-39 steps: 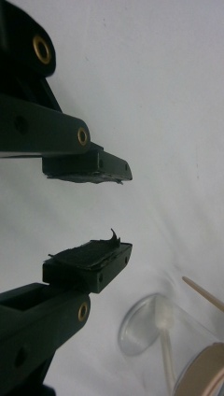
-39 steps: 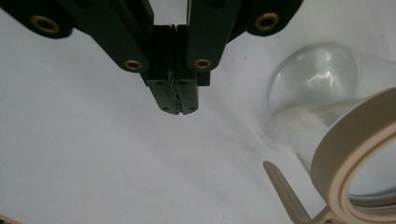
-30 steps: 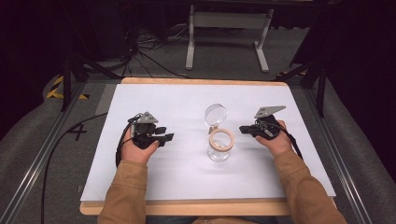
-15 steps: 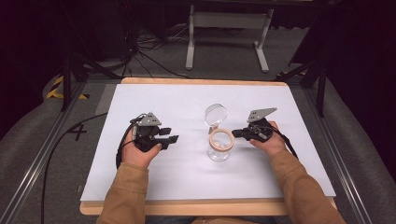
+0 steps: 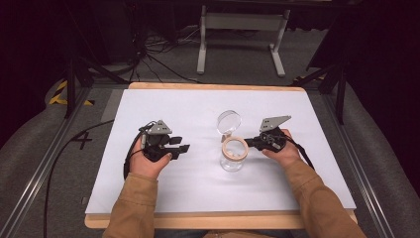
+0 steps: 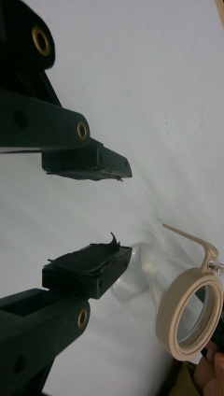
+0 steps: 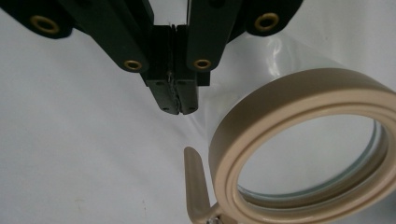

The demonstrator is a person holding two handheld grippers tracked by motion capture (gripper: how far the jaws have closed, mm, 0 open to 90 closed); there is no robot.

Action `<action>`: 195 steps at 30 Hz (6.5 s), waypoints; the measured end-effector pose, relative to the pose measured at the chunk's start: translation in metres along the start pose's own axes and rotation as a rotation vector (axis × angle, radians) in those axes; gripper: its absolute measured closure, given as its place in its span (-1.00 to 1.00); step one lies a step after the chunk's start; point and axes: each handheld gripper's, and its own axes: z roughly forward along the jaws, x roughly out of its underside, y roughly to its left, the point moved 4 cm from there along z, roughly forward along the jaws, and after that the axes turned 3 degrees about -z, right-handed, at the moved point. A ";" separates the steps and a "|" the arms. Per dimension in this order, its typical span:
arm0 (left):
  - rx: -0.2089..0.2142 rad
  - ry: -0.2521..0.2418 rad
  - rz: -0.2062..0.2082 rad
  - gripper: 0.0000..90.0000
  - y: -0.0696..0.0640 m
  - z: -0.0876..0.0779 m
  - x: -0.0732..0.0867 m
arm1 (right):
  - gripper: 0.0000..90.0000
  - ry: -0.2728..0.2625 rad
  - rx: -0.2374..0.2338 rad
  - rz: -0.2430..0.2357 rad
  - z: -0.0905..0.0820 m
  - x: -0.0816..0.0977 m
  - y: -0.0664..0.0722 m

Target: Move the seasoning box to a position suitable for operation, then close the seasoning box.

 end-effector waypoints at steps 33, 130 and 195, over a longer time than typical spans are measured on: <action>0.051 0.020 0.030 0.24 -0.005 0.025 -0.017 | 1.00 0.047 -0.037 -0.057 -0.010 0.006 0.032; 0.189 -0.084 0.066 0.92 -0.033 0.058 -0.074 | 1.00 -0.196 0.024 0.128 -0.050 -0.046 0.072; 0.115 0.062 0.088 0.88 -0.021 0.040 -0.054 | 1.00 0.141 -0.131 0.102 -0.045 -0.039 0.091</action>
